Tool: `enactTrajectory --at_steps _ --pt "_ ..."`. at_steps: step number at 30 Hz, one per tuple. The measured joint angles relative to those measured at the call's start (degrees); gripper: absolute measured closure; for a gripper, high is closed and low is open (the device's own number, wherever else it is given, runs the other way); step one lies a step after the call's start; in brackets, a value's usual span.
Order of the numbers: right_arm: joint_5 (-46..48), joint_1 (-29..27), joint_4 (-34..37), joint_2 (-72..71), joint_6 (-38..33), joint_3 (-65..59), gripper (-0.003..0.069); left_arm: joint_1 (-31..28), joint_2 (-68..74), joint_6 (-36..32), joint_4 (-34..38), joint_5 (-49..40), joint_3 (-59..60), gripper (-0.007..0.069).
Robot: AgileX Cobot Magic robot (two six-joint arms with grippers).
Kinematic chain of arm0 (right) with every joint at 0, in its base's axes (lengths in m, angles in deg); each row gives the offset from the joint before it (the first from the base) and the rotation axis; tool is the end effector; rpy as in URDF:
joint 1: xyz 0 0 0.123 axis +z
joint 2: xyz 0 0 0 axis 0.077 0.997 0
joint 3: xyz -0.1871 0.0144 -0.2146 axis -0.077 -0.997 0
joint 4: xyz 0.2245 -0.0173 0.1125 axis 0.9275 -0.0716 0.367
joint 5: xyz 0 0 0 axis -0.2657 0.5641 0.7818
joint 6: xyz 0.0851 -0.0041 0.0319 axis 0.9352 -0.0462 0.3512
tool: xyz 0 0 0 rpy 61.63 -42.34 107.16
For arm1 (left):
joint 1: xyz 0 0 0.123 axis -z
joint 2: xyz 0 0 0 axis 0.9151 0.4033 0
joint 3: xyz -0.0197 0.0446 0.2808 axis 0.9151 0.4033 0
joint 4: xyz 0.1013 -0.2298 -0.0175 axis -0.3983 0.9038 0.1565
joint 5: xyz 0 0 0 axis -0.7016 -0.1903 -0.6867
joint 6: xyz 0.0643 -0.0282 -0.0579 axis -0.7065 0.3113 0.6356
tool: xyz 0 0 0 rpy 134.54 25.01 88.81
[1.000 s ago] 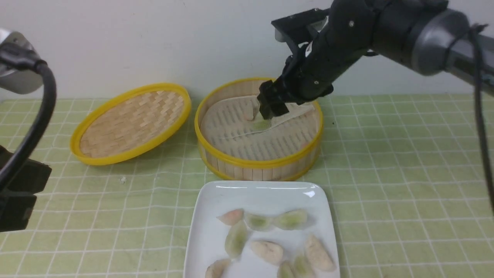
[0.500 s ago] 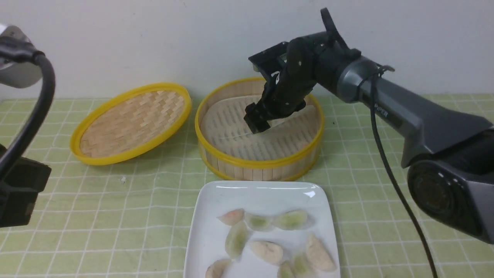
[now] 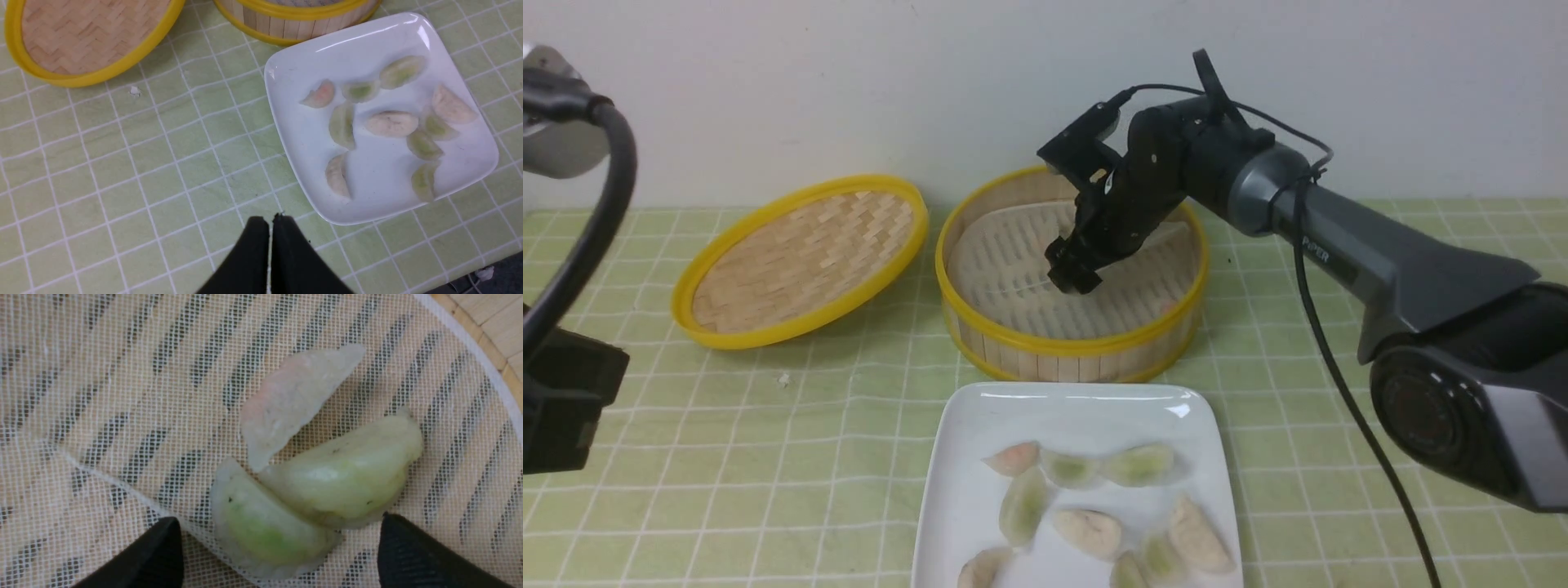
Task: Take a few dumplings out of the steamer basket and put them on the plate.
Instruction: Use the right arm to put the dumpling into the plate, then use the right arm to grab a dumpling from inside the steamer
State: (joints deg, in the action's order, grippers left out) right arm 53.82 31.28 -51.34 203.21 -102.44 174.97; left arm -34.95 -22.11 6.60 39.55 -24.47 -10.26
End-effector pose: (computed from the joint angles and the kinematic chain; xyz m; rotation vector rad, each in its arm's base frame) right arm 0.4880 0.2557 0.1586 -1.0768 2.4301 0.1525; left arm 0.1141 -0.0613 0.4153 0.3912 2.4163 -0.2414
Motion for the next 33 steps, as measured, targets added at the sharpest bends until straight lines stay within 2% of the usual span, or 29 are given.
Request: enactTrajectory --at_steps 4,8,10,12,14,15,16,18,21,26,33 --pt "-0.1 0.0 1.0 0.7 -2.2 0.3 0.0172 0.0 0.0 0.8 0.0 0.0 0.0 0.0631" --pt "0.1 0.0 2.8 1.1 -4.7 0.6 0.0386 0.0 0.0 0.8 0.5 0.0 0.0 0.0631" --pt "0.4 0.0 2.8 1.1 -4.9 1.0 0.0439 0.0 0.0 0.8 0.9 0.0 0.0 0.0631" --pt "2.4 0.0 1.9 0.9 -4.6 1.7 0.0458 0.0 0.0 0.8 1.2 0.0 0.0 0.0631" --pt "6.1 0.0 0.6 0.6 -3.5 2.9 0.0524 0.0 0.0 0.8 1.3 0.0 0.0 0.0631" --pt "8.7 0.0 -0.3 0.3 -2.5 3.7 0.0588 0.0 0.0 0.8 1.3 0.0 0.0 0.0631" --pt "11.4 0.0 -0.9 -0.1 -1.5 4.5 0.0623 0.0 0.0 0.8 1.3 0.0 0.0 0.0631" --pt "14.9 0.0 -1.4 -1.3 -0.2 6.0 0.0657 0.0 0.0 0.8 1.3 0.0 0.0 0.0631" --pt "15.6 0.0 -1.2 -3.3 1.1 7.0 0.067 0.0 0.0 0.8 1.3 0.0 0.0 0.0631" --pt "15.9 0.0 1.0 -8.8 2.7 5.3 0.0673 0.0 0.0 0.8 1.3 0.0 0.0 0.0631" --pt "16.1 0.0 1.9 -10.8 1.6 2.7 0.0673 0.0 0.0 0.8 1.3 0.0 0.0 0.0631"
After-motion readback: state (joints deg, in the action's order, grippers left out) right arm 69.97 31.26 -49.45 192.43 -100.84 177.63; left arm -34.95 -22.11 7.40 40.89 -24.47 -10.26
